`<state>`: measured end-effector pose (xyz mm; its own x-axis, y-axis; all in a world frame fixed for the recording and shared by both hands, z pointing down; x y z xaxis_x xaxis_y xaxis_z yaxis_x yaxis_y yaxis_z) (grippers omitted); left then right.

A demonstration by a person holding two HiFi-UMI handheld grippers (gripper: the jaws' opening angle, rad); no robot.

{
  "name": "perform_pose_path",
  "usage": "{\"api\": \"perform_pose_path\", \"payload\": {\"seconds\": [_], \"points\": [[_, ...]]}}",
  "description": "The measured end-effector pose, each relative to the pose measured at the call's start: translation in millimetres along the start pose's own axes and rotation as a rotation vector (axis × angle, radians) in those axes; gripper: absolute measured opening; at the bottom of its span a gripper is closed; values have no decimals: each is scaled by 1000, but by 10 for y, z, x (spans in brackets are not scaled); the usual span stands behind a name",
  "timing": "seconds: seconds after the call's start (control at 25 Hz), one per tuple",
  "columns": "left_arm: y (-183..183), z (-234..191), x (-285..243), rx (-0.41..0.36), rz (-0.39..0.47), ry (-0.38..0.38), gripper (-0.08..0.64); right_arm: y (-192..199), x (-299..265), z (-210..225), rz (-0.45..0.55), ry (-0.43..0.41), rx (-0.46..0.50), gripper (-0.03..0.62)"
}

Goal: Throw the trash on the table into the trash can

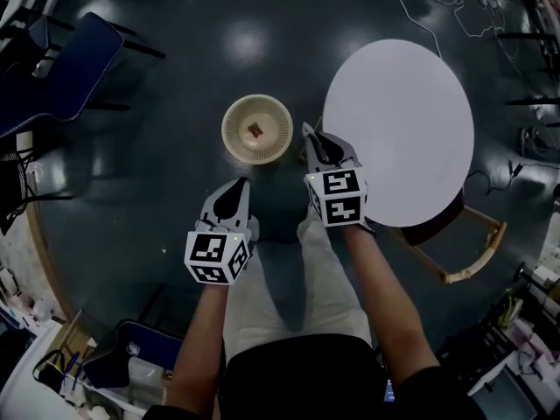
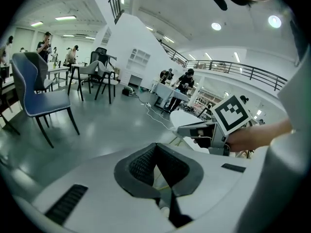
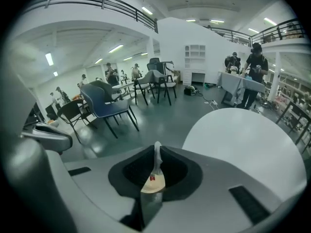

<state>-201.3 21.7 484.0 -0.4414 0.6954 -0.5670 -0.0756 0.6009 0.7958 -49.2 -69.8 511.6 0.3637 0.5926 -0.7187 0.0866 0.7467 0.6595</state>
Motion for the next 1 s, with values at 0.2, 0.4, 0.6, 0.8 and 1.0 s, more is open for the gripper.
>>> {"api": "perform_pose_path", "payload": {"seconds": [0.2,0.4,0.6,0.8,1.0], "points": [[99,-298,71,16,0,-23,8,43,-235,-337,-21,-32,19,48],[290,-545,59,19,-17,-30,8,165,-490,-580,-48,-55,30,48],[431,-708,-26,16,-28,-33,8,270,-737,-673,-69,-65,35,48],[644,-829,-193,35,-38,-30,8,405,-980,-673,-92,-61,25,48],[865,-894,-401,43,-50,-22,8,612,-1202,-636,-115,-58,16,48]]}}
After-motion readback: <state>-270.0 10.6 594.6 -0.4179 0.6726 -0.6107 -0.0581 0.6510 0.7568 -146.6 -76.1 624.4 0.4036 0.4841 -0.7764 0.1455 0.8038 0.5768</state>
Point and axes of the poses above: the fingertips, and each gripper's own axes: x backward along the fingers, z to its right, y out of its underside, the point moved 3 cm from there along x, backward along the fingers, and after that the axes turned 12 degrees about -x, right-handed, at the moved point
